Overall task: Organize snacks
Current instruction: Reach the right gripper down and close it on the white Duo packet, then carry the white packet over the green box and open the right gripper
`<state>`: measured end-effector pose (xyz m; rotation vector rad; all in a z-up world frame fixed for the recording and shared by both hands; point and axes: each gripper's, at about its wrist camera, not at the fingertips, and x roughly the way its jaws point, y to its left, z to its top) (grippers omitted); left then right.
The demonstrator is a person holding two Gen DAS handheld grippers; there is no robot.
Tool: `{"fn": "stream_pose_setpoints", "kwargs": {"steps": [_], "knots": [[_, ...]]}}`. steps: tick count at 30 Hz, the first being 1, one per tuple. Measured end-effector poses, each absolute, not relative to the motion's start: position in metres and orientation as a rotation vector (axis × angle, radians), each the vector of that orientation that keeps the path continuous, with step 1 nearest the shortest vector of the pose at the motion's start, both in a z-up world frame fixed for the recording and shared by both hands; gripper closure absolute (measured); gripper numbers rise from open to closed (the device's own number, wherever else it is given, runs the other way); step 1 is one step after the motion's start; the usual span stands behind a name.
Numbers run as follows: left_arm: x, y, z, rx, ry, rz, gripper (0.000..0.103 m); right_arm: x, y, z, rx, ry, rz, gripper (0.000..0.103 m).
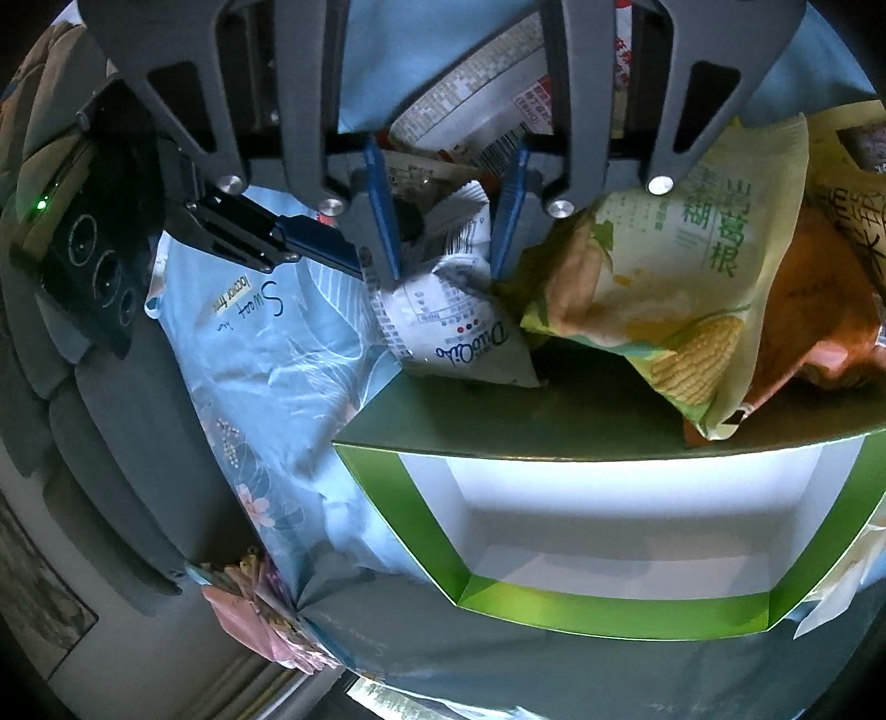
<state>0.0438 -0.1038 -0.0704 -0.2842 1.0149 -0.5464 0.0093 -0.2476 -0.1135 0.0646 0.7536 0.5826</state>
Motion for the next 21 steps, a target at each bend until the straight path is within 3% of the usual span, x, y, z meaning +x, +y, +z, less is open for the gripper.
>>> {"fn": "stream_pose_setpoints", "kwargs": {"steps": [3,14,21], "knots": [[0.039,-0.106,-0.066,-0.261,0.998,-0.550,0.075,0.006,-0.248,-0.111,0.054,0.743,0.577,0.087],[0.012,-0.107,-0.019,-0.196,0.843,-0.620,0.075,-0.032,-0.259,-0.065,0.045,0.600,0.564,0.088],[0.034,-0.093,0.004,-0.188,0.765,-0.575,0.075,-0.006,-0.239,-0.037,-0.011,0.513,0.574,0.088]]}}
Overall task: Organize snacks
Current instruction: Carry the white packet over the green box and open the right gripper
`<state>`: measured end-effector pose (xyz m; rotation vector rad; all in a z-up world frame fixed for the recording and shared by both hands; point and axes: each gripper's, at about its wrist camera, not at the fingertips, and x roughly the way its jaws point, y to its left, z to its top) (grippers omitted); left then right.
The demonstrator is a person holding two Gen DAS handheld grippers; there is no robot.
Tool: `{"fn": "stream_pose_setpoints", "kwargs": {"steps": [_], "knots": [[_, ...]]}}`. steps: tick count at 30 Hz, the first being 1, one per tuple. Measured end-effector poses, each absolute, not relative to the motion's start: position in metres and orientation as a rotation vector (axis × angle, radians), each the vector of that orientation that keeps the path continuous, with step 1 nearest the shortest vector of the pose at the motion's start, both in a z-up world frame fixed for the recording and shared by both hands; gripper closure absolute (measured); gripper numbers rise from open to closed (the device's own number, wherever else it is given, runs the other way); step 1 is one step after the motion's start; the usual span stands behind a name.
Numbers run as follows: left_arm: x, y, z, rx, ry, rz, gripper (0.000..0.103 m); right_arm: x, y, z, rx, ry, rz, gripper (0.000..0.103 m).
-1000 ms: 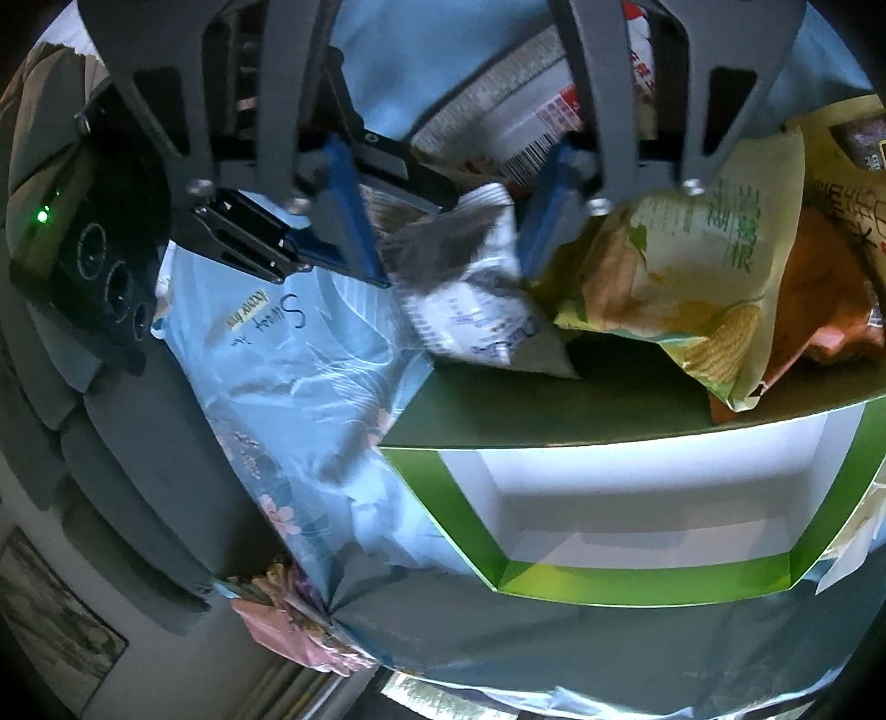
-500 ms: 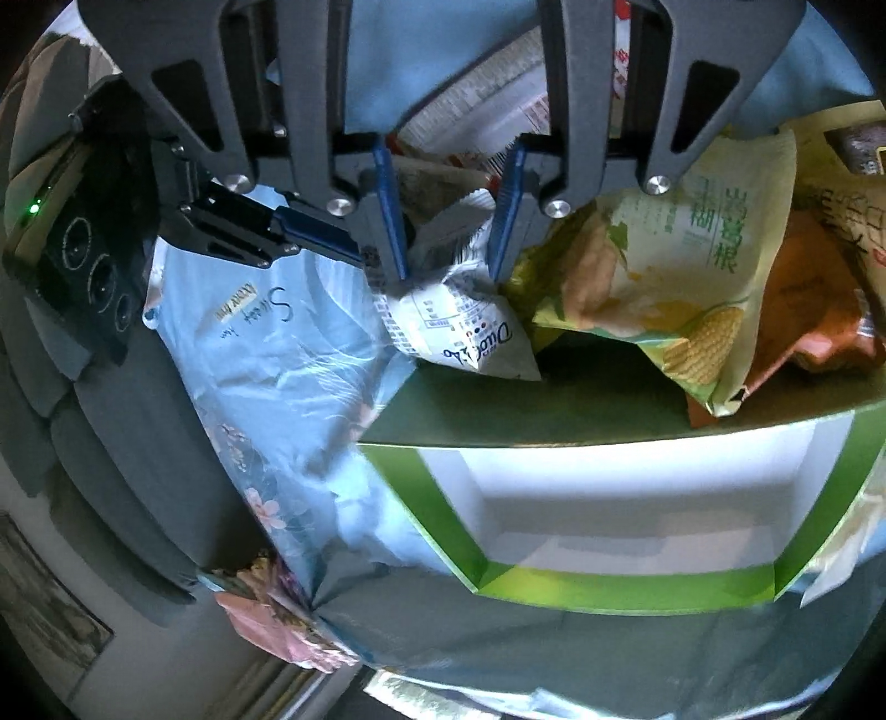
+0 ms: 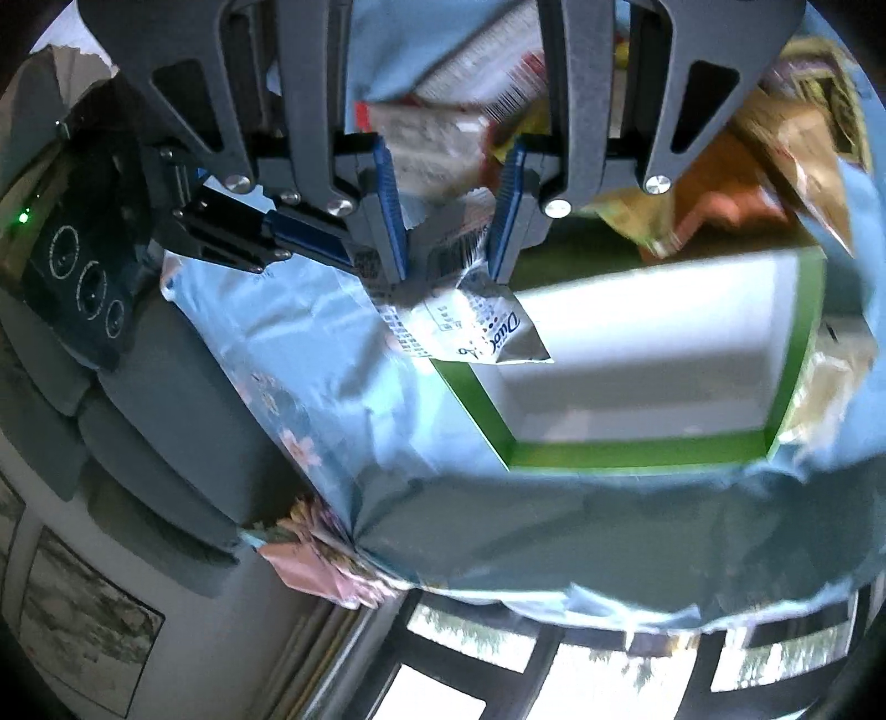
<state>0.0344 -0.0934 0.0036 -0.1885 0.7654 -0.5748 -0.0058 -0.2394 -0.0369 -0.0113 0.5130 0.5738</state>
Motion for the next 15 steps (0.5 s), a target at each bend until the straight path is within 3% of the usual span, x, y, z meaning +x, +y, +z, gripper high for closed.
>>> {"fn": "stream_pose_setpoints", "kwargs": {"steps": [15], "knots": [[0.114,-0.059,-0.019,-0.255,0.817,-0.438,0.075,0.082,-0.194,-0.048,-0.040,0.557,0.612,0.088]]}}
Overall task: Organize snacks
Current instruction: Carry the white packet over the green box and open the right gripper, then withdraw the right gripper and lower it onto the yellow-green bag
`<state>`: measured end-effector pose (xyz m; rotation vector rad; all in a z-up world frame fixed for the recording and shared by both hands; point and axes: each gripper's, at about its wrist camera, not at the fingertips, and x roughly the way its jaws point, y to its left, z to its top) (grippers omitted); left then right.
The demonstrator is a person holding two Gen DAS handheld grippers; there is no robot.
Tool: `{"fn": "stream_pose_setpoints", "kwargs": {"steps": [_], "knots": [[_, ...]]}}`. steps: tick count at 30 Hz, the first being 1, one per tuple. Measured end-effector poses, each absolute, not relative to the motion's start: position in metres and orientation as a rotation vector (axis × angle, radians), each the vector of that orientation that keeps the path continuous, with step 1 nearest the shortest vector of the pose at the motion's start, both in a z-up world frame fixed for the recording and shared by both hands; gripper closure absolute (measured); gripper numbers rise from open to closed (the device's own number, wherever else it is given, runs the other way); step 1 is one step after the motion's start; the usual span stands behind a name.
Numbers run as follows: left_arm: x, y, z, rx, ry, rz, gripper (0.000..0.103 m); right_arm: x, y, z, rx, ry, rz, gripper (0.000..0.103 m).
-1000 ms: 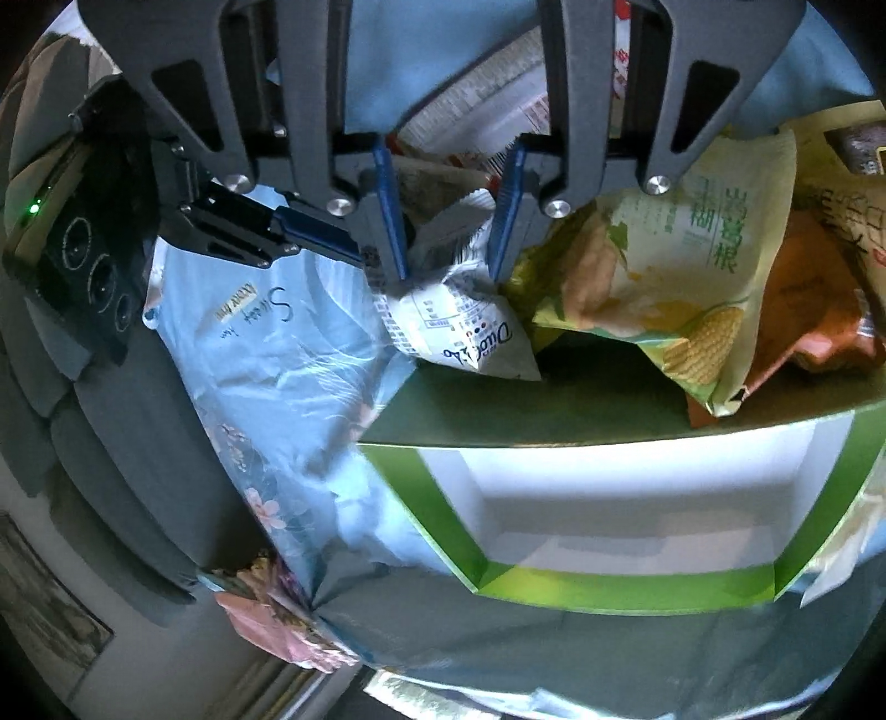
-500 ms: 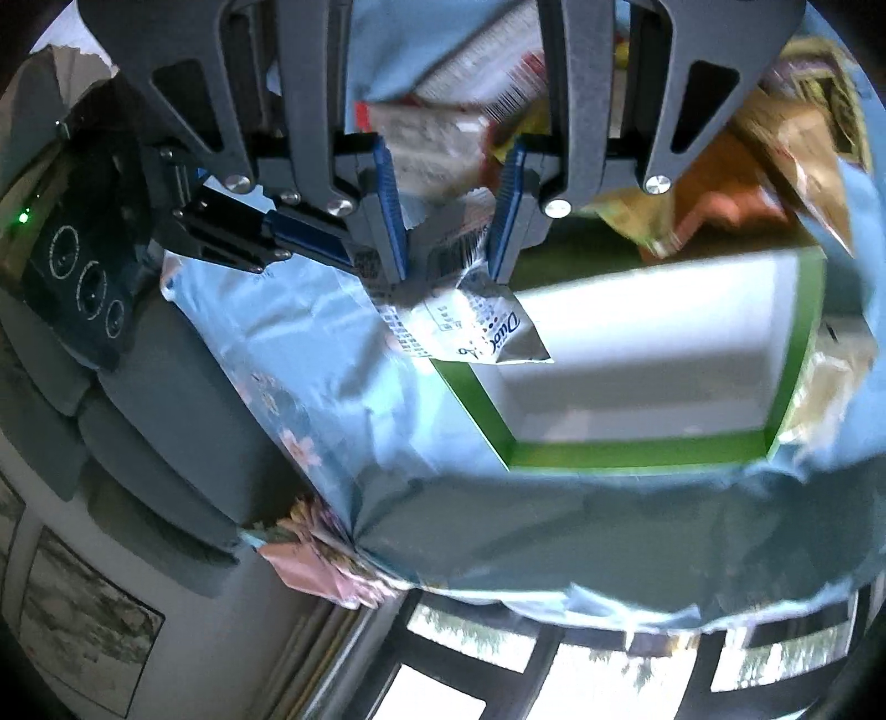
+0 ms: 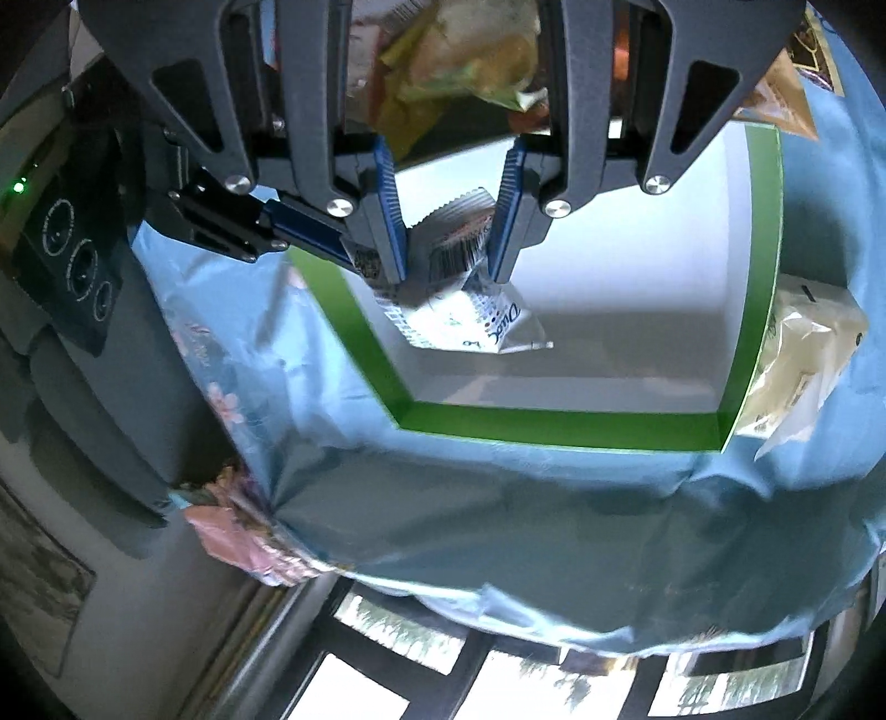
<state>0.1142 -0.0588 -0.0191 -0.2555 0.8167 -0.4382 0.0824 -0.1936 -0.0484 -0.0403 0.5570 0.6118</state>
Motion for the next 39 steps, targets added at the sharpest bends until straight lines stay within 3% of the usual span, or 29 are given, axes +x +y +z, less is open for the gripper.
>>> {"fn": "stream_pose_setpoints", "kwargs": {"steps": [4,6,7,8,11,15,20,39], "knots": [[0.125,-0.058,-0.030,-0.270,0.848,-0.409,0.070,0.094,-0.189,-0.060,-0.047,0.604,0.567,0.088],[0.126,-0.058,-0.031,-0.271,0.856,-0.400,0.059,0.096,-0.193,-0.062,-0.042,0.606,0.542,0.088],[0.125,-0.057,-0.029,-0.266,0.850,-0.384,0.040,0.096,-0.198,-0.062,-0.036,0.605,0.521,0.085],[0.123,-0.054,-0.027,-0.266,0.837,-0.372,0.022,0.096,-0.201,-0.061,-0.031,0.604,0.503,0.078],[0.115,-0.045,-0.016,-0.274,0.799,-0.355,0.015,0.095,-0.220,-0.059,0.036,0.588,0.471,0.052],[0.101,-0.034,-0.006,-0.241,0.778,-0.294,0.001,0.085,-0.242,-0.053,0.122,0.561,0.476,0.047],[0.084,-0.018,0.000,-0.252,0.779,-0.259,0.000,0.074,-0.250,-0.046,0.190,0.542,0.514,0.042],[0.022,0.016,-0.029,-0.375,0.867,-0.310,0.000,0.024,-0.207,-0.079,0.139,0.668,0.712,0.042]]}}
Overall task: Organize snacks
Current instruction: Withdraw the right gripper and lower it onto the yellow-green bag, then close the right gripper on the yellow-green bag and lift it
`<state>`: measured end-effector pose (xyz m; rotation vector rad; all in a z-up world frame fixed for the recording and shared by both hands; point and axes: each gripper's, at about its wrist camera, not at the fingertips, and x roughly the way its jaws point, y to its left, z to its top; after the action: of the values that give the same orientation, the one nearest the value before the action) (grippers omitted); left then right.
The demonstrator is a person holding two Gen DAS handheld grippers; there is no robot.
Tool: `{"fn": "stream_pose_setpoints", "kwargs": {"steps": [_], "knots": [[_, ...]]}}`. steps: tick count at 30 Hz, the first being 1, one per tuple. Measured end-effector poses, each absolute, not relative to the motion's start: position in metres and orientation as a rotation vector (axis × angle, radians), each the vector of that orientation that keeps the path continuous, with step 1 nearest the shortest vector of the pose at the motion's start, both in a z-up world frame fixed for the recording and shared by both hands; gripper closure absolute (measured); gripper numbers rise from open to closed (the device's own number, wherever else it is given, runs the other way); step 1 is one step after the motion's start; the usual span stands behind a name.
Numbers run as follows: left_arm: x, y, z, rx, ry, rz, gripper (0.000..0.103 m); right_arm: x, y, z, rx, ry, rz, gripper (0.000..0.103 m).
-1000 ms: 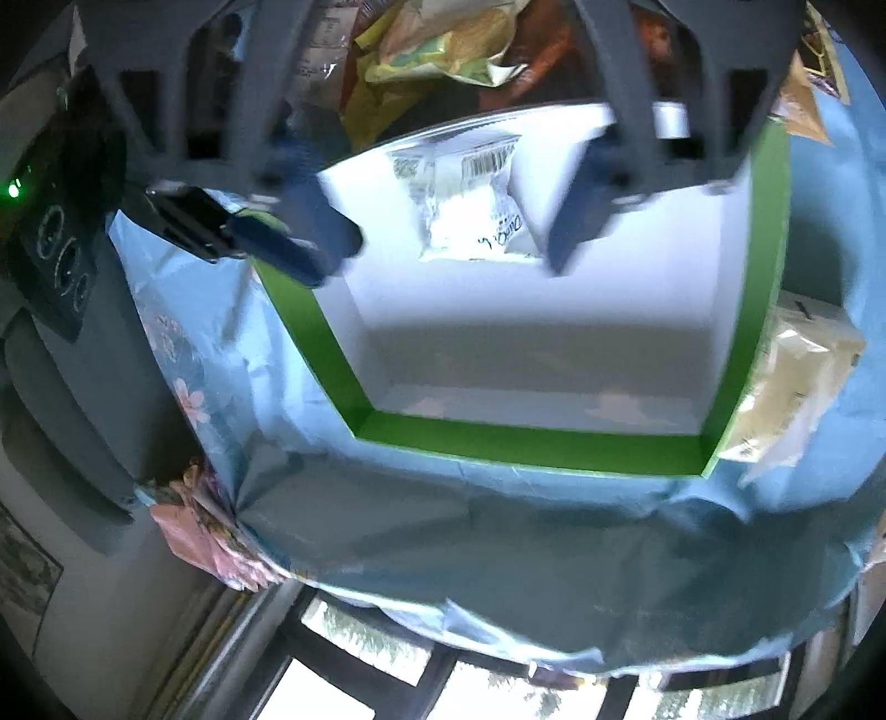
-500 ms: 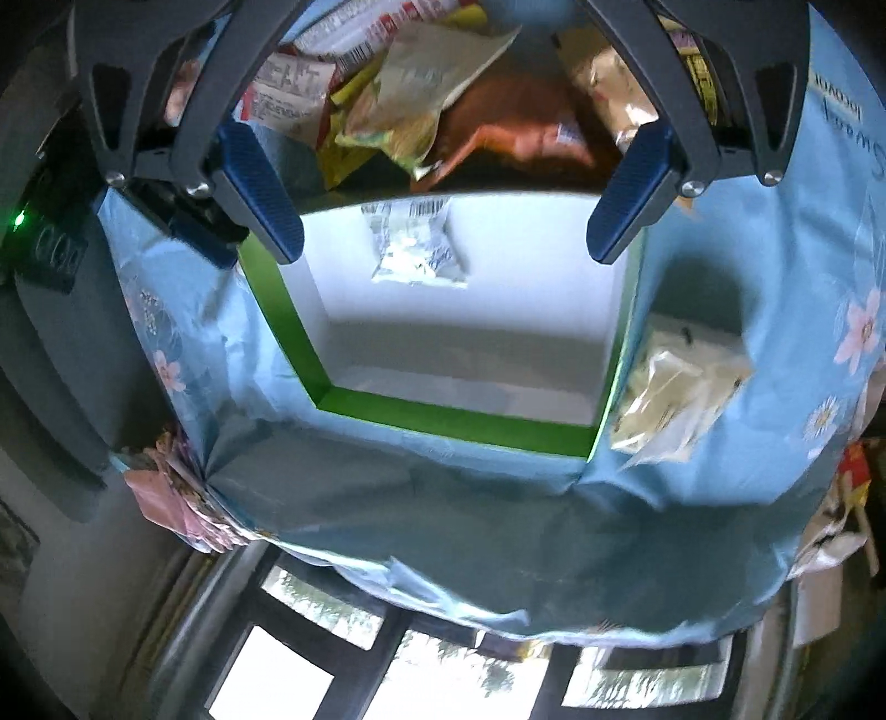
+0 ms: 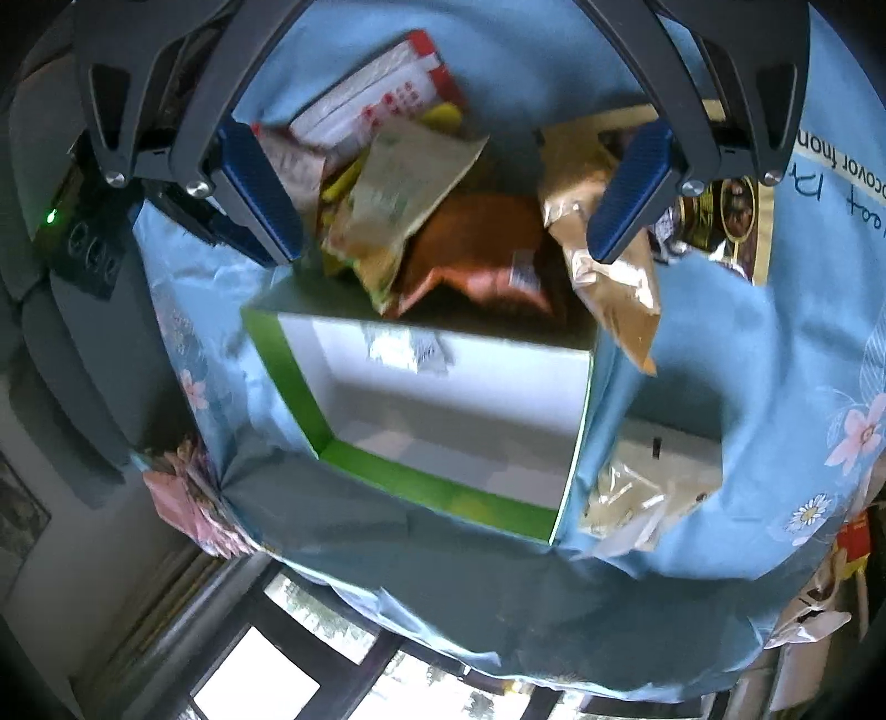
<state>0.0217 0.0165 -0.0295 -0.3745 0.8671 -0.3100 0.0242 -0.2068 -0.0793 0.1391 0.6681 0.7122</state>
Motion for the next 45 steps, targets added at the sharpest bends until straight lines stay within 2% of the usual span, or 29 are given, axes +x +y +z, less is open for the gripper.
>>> {"fn": "stream_pose_setpoints", "kwargs": {"steps": [7,14,18,25,28,29,31,34,40,43,44,45], "knots": [[0.009,0.002,-0.027,-0.271,0.841,-0.338,0.002,0.016,-0.191,-0.090,0.076,0.708,0.753,0.041],[-0.010,-0.018,-0.008,-0.152,0.694,-0.428,0.002,0.014,-0.186,-0.094,0.067,0.717,0.779,0.041],[0.005,-0.023,-0.028,-0.177,0.793,-0.453,0.003,0.017,-0.185,-0.097,0.074,0.734,0.783,0.041],[0.020,-0.014,-0.055,-0.260,0.903,-0.418,0.016,0.019,-0.177,-0.104,0.060,0.756,0.804,0.041],[0.024,-0.012,-0.059,-0.281,0.917,-0.413,0.017,0.018,-0.174,-0.107,0.043,0.752,0.807,0.042],[0.025,-0.011,-0.061,-0.291,0.923,-0.418,0.026,0.017,-0.174,-0.106,0.041,0.747,0.810,0.042],[0.025,-0.011,-0.064,-0.301,0.935,-0.423,0.035,0.017,-0.172,-0.106,0.035,0.740,0.811,0.042],[0.027,-0.012,-0.064,-0.310,0.937,-0.429,0.037,0.017,-0.169,-0.106,0.017,0.734,0.806,0.042],[0.028,-0.008,-0.065,-0.332,0.943,-0.442,0.050,0.018,-0.163,-0.107,0.000,0.728,0.801,0.042],[0.028,-0.007,-0.066,-0.325,0.952,-0.424,0.059,0.016,-0.161,-0.110,-0.012,0.729,0.803,0.055],[0.028,-0.008,-0.067,-0.326,0.955,-0.423,0.060,0.017,-0.161,-0.111,0.000,0.740,0.820,0.064],[0.028,-0.008,-0.067,-0.327,0.958,-0.423,0.060,0.017,-0.161,-0.113,0.013,0.747,0.826,0.069]]}}
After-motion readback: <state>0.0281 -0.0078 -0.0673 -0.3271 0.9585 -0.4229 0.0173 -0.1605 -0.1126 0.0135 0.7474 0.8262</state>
